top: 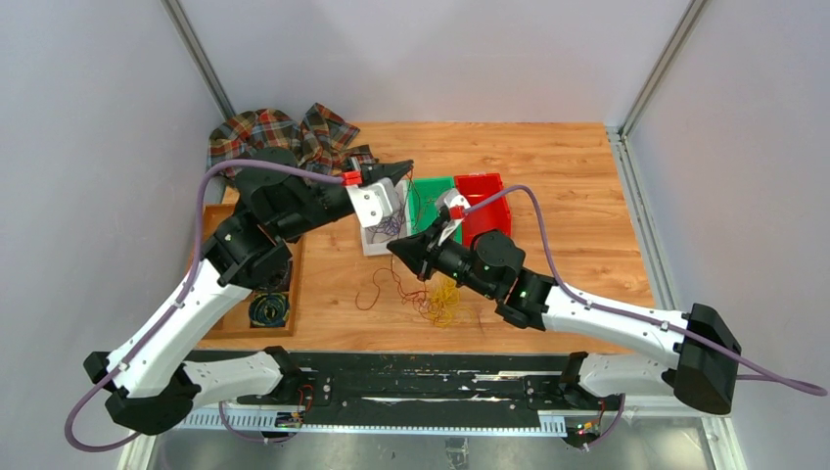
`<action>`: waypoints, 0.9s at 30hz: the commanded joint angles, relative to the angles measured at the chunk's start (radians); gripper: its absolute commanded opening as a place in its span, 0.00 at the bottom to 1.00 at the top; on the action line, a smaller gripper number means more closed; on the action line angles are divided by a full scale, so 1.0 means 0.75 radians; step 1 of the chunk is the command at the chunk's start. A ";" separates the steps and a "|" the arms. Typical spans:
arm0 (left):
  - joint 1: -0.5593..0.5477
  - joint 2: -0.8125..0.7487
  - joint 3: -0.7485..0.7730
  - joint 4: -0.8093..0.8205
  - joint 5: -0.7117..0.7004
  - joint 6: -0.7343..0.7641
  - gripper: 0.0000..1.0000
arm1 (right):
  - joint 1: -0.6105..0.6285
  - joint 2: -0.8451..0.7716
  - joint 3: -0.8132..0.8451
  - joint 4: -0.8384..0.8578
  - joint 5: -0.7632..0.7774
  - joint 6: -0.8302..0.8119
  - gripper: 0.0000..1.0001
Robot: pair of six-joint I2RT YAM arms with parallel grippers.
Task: Untangle the cables
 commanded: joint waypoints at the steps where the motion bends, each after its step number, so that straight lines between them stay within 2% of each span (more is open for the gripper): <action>1: -0.014 -0.016 0.187 0.261 0.006 0.038 0.01 | -0.004 0.094 -0.033 -0.114 -0.098 0.045 0.03; 7: -0.020 -0.005 0.282 0.241 0.005 0.055 0.01 | -0.004 0.131 -0.052 -0.061 -0.119 0.074 0.07; 18: -0.026 0.047 0.431 0.257 -0.002 0.095 0.00 | -0.004 0.174 -0.140 0.015 -0.150 0.138 0.07; 27: -0.030 0.204 0.713 0.336 -0.038 0.186 0.01 | -0.002 0.170 -0.339 0.126 -0.077 0.158 0.08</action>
